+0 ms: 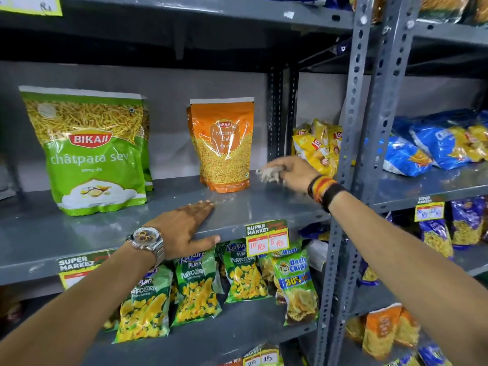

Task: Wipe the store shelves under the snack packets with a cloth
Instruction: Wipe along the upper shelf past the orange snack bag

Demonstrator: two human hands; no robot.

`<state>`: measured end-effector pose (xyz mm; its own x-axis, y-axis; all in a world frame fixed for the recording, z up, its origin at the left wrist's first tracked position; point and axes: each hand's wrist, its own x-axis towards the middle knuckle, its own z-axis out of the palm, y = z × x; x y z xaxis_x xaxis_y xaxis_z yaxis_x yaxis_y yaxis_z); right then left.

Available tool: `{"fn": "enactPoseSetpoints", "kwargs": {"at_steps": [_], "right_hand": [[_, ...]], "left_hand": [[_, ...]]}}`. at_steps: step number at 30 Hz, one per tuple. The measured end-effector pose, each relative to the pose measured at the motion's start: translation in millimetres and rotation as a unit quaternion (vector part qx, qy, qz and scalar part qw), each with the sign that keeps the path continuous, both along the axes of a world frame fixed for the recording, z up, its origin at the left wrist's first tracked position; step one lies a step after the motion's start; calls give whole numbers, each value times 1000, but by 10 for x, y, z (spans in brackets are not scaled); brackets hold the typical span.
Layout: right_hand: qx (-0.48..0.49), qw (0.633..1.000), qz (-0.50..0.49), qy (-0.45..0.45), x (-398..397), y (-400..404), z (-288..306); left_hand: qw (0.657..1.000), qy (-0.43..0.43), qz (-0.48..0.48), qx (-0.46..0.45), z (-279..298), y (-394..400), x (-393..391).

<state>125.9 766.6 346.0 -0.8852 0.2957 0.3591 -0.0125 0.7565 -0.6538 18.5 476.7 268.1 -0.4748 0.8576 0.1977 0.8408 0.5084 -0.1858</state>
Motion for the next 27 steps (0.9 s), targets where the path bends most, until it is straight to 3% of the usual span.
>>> {"fn": "enactPoseSetpoints", "kwargs": {"at_steps": [2, 9, 20, 25, 27], "right_hand": [[-19, 998, -53, 31, -331, 210, 62], [-6, 993, -67, -92, -914, 606, -336], [81, 980, 169, -73, 230, -114, -359], [48, 998, 22, -29, 304, -23, -378], [68, 996, 36, -45, 398, -197, -428]], "left_hand": [[1000, -4, 4, 0, -2, 3, -28], [1000, -11, -2, 18, -7, 1, 0], [1000, -3, 2, 12, 14, -3, 27], [1000, 1, 6, 9, 49, -30, 110], [1000, 4, 11, 7, 58, -32, 139]]}}
